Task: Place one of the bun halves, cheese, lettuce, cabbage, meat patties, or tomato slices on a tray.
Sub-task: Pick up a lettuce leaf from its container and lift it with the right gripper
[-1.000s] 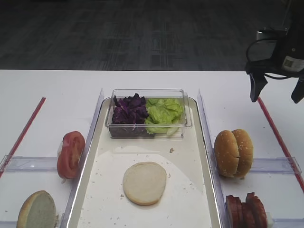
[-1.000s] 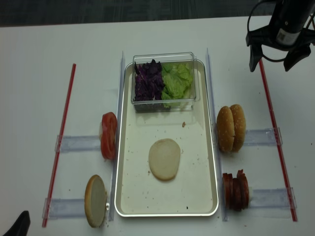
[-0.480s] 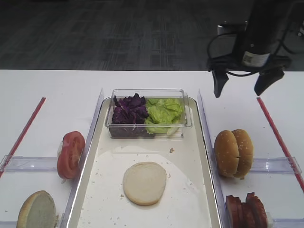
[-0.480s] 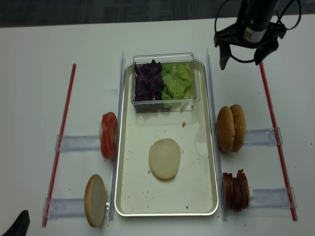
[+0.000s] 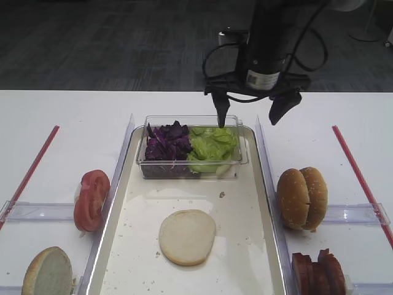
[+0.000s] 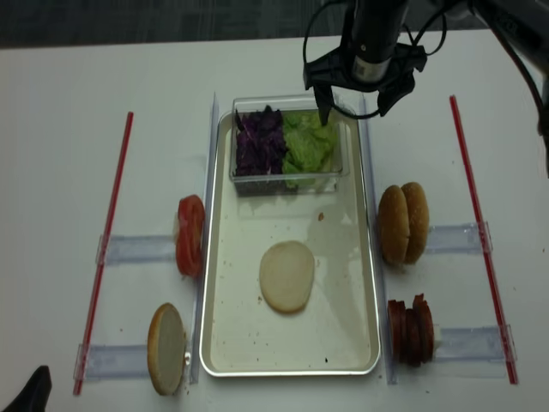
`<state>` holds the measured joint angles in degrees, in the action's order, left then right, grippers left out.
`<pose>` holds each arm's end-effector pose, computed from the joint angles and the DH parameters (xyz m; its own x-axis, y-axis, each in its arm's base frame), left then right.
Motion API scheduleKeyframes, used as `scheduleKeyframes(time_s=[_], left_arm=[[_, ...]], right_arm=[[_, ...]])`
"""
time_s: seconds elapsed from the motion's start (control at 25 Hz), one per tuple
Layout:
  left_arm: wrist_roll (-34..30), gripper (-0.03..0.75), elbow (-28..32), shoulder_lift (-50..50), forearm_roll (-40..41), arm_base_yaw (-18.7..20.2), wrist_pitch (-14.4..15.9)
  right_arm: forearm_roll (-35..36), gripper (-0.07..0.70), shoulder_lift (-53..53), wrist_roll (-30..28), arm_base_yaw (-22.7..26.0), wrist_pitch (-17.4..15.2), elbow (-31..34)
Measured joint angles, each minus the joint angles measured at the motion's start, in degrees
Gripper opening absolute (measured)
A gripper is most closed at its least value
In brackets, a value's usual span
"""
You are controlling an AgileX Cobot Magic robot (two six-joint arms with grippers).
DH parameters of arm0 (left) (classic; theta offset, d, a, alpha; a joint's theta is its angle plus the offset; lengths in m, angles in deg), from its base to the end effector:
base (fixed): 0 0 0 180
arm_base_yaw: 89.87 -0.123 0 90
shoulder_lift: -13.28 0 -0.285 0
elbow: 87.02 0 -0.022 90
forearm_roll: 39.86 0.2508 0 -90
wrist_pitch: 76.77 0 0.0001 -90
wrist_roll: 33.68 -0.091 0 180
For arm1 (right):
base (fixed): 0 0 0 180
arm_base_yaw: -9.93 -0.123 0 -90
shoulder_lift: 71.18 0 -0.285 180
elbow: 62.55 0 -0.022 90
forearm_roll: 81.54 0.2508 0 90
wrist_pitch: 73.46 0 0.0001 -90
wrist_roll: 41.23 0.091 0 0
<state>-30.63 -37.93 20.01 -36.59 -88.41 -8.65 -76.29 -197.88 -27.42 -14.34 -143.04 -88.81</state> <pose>-0.0124 0.0051 0.2647 -0.5568 -0.0177 -0.8305 -0.0363 0.9993 0.0030 0.3949 0.1866 0.2384 -0.9785 -0.1464 -0.1454 -0.1654 0.9778 0.1284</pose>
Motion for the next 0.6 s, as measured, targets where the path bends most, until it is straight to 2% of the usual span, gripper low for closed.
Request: scheduleKeyframes(time_s=[0.24, 0.6], left_arm=[[0.0, 0.689, 0.0, 0.0, 0.0, 0.0, 0.0], [0.0, 0.689, 0.0, 0.0, 0.0, 0.0, 0.0]], right_arm=[[-2.6, 0.685, -2.1, 4.7, -4.2, 0.4, -2.0], [-3.9, 0.666, -9.0, 8.6, -7.3, -0.7, -11.8]])
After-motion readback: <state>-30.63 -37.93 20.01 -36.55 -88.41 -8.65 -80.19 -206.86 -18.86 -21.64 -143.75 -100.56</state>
